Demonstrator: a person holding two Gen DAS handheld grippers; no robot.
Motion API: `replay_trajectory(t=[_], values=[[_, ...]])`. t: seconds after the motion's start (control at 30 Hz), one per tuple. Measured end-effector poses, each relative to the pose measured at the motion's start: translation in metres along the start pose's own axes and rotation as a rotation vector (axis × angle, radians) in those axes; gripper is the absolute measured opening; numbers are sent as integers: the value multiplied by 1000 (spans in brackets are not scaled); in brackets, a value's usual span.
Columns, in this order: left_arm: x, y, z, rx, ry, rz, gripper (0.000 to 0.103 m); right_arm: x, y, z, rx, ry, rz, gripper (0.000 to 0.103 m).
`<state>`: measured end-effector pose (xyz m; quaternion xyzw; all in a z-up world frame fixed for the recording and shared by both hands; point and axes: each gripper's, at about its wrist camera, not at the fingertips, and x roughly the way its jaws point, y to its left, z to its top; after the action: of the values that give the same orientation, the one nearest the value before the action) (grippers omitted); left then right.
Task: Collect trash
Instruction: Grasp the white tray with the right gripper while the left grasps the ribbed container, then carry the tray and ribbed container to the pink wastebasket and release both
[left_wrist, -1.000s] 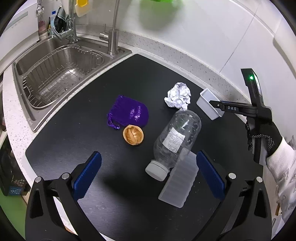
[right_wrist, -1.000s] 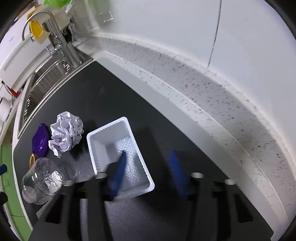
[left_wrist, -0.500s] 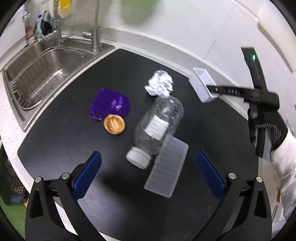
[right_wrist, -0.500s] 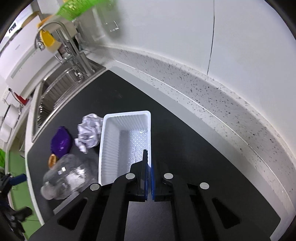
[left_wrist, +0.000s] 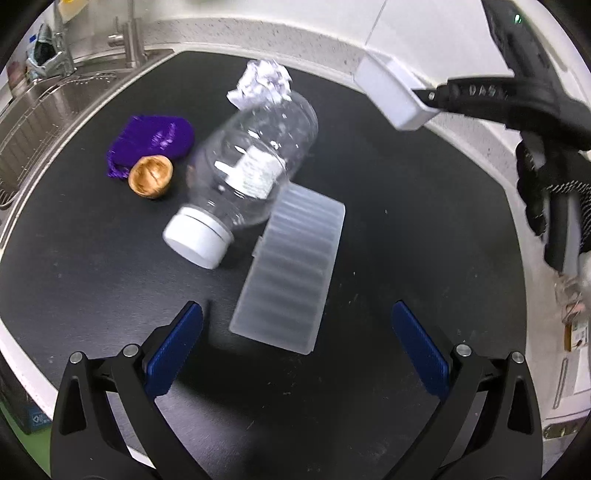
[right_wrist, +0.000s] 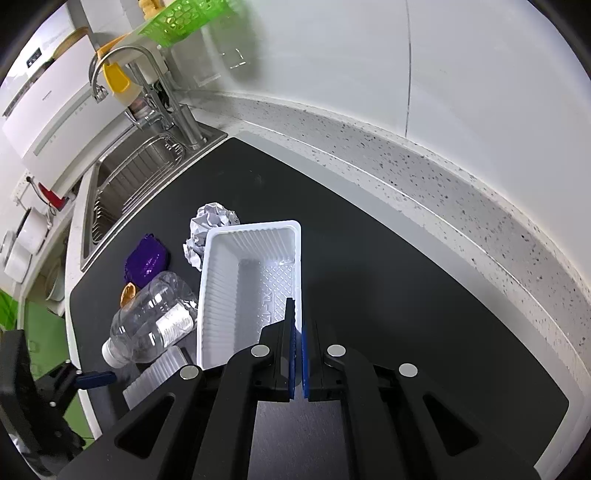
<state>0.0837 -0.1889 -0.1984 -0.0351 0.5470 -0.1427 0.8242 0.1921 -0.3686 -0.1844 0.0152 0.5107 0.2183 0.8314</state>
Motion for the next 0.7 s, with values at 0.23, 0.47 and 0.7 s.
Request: replay_trajectory(t=[0.23, 0.47, 0.7], values=[[12, -16, 5, 69, -14, 70, 100, -2, -6, -5, 7, 1, -1, 2], [14, -29, 7, 135, -52, 157, 66, -4, -7, -4, 7, -6, 2, 2], [10, -29, 9, 136, -45, 150, 51, -7, -3, -6, 3, -6, 3, 2]])
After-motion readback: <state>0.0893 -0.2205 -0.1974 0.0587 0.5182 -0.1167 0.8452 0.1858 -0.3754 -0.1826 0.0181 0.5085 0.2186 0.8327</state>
